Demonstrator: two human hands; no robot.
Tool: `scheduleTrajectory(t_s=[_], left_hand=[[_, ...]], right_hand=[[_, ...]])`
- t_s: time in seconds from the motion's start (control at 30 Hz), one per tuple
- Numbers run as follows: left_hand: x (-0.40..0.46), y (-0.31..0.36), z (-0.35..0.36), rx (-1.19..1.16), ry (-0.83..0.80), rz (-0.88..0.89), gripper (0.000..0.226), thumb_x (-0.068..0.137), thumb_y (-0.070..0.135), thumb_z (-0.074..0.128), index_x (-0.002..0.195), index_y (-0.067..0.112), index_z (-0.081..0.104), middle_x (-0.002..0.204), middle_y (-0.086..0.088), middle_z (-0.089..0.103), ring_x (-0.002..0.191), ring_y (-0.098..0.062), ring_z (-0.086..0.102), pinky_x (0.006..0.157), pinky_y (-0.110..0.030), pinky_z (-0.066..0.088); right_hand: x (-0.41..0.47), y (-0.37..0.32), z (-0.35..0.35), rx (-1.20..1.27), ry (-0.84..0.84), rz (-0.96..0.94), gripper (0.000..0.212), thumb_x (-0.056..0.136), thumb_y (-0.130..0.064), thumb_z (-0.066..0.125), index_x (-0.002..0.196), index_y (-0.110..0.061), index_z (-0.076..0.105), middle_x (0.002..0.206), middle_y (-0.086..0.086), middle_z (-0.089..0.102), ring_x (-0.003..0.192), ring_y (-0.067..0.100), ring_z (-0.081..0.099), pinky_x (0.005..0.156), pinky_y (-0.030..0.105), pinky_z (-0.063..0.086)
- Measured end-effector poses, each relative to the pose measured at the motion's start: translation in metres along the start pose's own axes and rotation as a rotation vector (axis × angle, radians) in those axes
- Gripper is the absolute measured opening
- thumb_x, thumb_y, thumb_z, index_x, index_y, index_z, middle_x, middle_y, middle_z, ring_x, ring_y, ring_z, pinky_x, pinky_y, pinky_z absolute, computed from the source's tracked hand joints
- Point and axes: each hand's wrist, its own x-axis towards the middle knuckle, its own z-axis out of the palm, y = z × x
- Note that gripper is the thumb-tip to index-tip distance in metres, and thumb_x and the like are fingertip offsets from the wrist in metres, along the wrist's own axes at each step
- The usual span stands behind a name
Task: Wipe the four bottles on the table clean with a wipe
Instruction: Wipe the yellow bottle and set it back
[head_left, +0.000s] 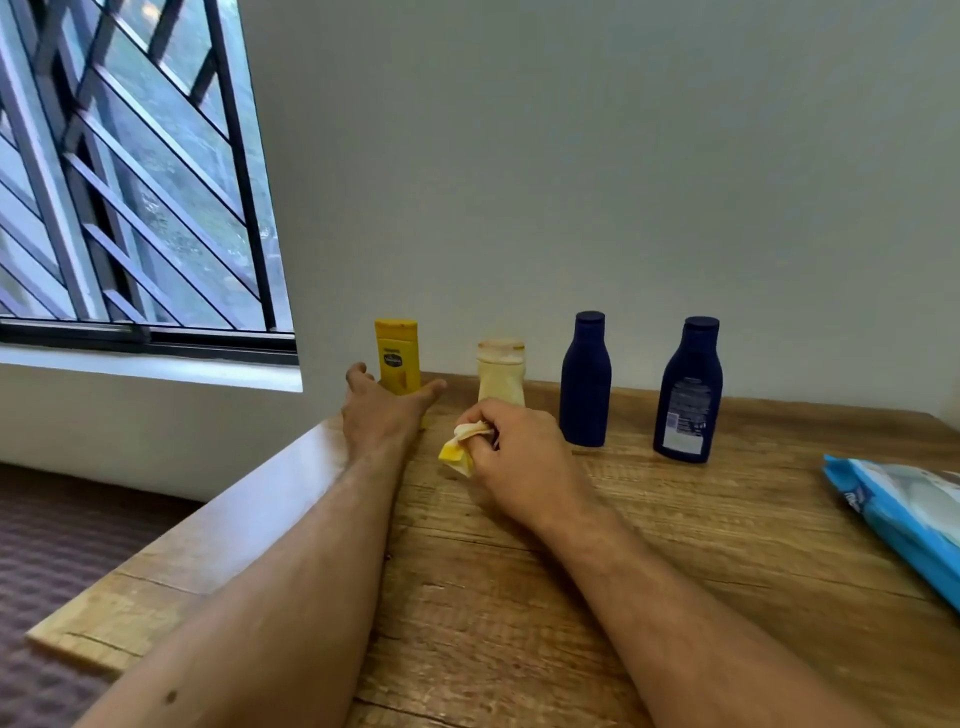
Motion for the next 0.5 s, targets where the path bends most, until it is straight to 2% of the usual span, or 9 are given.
scheduleTrajectory(t_s=[0.13,0.3,0.5], left_hand=[[0.003,-0.003,0.002,0.018,0.001,0.009,0.098,0.072,0.05,0.084,0.148,0.014,0.033,0.14,-0.01,0.057,0.128,-0.031,0.054,0.105,-0.041,0.043],[0.0,-0.004,0.0,0.035,0.025,0.042,0.062,0.081,0.042,0.078,0.131,0.016,0.052,0.126,-0.006,0.064,0.117,-0.027,0.06,0.097,-0.036,0.046],[-0.023,0.001,-0.01,0.012,-0.008,0.058,0.061,0.076,0.045,0.082,0.125,0.019,0.057,0.118,-0.002,0.067,0.108,-0.023,0.063,0.094,-0.036,0.05]], right_hand=[[0.004,0.004,0.0,0.055,0.053,0.039,0.013,0.096,-0.025,0.061,0.103,-0.032,0.069,0.098,-0.014,0.064,0.091,0.004,0.06,0.082,0.023,0.051],[0.001,0.004,-0.001,0.075,0.058,0.056,0.013,0.095,-0.026,0.062,0.103,-0.033,0.069,0.101,-0.013,0.066,0.094,0.005,0.06,0.086,0.025,0.052],[-0.008,-0.003,-0.007,0.107,0.102,0.048,0.014,0.096,-0.024,0.062,0.105,-0.03,0.07,0.1,-0.014,0.067,0.092,0.002,0.06,0.078,0.017,0.049]])
